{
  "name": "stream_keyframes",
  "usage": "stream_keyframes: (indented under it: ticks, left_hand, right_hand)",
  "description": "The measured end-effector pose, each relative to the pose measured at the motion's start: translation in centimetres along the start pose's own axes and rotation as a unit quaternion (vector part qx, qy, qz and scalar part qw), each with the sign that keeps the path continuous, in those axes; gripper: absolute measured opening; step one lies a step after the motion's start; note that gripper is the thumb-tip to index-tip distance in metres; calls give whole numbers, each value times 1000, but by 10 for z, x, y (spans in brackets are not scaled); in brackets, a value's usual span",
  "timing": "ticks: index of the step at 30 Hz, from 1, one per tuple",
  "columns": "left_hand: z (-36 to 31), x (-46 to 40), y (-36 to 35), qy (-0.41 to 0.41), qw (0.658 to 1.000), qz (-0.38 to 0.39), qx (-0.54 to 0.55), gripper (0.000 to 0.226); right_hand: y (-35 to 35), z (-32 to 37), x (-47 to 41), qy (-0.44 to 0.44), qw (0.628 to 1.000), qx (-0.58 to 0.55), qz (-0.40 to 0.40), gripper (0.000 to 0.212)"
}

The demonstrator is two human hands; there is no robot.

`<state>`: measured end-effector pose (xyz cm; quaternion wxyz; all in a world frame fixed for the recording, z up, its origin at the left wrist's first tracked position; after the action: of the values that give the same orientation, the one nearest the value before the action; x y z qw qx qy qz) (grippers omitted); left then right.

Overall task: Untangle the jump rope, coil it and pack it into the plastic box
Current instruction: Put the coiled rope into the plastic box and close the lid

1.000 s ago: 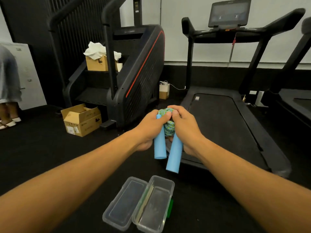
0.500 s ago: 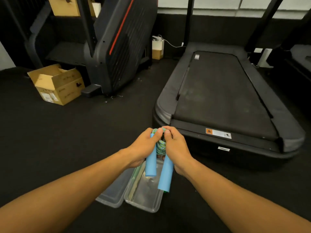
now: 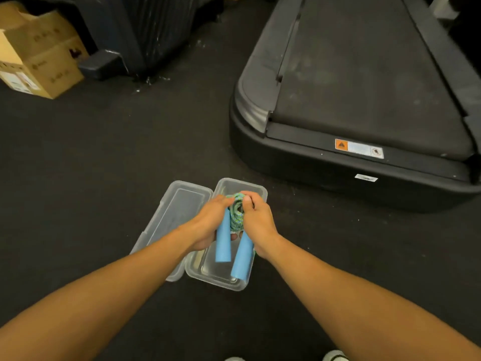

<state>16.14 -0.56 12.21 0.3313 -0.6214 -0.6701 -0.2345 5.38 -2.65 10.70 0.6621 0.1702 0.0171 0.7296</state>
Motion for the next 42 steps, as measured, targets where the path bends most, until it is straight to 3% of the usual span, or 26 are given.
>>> stream_keyframes:
  ticks: [10, 19, 24, 31, 36, 39, 42]
  left_hand:
    - [37, -59, 25, -8, 984, -56, -166, 24]
    - [40, -88, 34, -54, 944, -83, -316, 37]
    - [47, -89, 33, -59, 903, -82, -418, 43]
    - [26, -61, 33, -171, 864, -86, -466, 59]
    - [9, -56, 71, -239, 872, -187, -385, 44]
    - [7, -60, 101, -205, 855, -268, -395, 41]
    - [20, -66, 127, -50, 821, -293, -488, 53]
  right_hand:
    - [-31, -56, -17, -96, 995, 37, 13, 28]
    - [-49, -81, -41, -94, 991, 100, 4, 28]
    - [-50, -81, -38, -125, 983, 136, 10, 45]
    - [-39, -69, -30, -127, 975, 174, 48, 68]
    - [-33, -55, -21, -113, 975, 179, 62, 69]
    - [-30, -49, -18, -100, 978, 171, 70, 72]
    - [-28, -42, -14, -89, 977, 171, 87, 69]
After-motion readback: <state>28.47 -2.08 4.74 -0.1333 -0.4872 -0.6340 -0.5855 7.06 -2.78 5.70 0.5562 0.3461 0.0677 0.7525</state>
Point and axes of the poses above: each hand's wrist, its own x-axis away from the middle knuckle, its own y-axis out of the back of the hand, z = x × y, the point moved 3 cm from there along -x, towards the middle knuckle, and after that the axes turned 8 degrees about y, right-handed, at the moved point
